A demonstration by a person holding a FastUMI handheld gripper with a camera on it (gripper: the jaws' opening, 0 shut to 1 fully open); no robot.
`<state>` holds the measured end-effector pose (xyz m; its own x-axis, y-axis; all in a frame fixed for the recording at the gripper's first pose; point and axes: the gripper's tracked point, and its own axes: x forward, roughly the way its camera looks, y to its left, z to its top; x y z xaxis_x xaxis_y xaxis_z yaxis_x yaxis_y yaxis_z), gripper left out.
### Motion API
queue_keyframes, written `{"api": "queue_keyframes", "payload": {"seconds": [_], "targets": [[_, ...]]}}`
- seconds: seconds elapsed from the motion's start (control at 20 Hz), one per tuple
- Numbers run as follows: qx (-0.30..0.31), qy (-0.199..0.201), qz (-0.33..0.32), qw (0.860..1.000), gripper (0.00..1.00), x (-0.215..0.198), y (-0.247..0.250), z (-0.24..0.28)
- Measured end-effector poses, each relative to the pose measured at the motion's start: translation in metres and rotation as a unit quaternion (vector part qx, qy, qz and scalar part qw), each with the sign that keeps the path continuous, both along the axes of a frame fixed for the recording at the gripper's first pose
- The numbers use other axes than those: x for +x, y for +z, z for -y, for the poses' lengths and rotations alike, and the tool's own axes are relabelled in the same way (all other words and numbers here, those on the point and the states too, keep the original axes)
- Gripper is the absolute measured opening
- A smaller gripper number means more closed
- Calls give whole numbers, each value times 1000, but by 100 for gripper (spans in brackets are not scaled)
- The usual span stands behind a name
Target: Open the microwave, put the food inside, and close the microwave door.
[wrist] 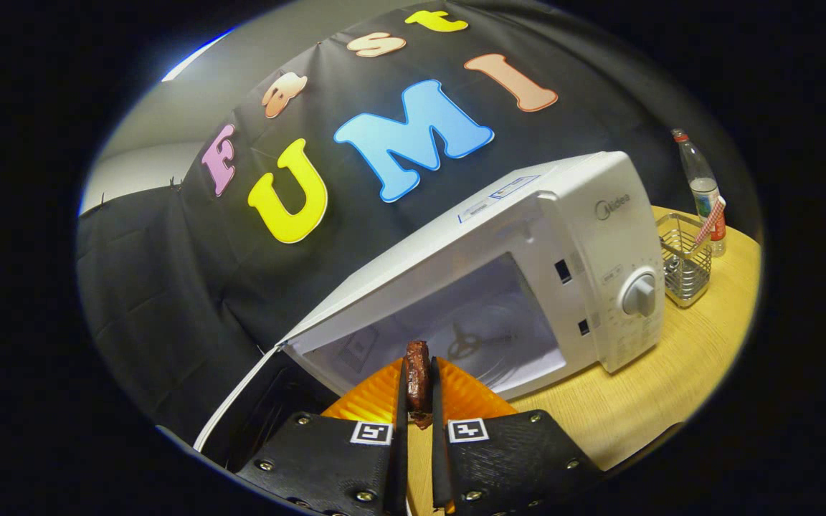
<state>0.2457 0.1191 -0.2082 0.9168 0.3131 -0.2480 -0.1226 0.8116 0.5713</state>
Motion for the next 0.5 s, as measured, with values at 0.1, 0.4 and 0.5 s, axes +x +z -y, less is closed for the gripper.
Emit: {"api": "queue_keyframes", "payload": {"seconds": [0.1, 0.4, 0.5], "targets": [[-9, -8, 17, 1000, 14, 15, -4, -6], [8, -20, -15, 1000, 14, 55, -42, -25], [1, -25, -30, 999, 14, 64, -55, -24]]}}
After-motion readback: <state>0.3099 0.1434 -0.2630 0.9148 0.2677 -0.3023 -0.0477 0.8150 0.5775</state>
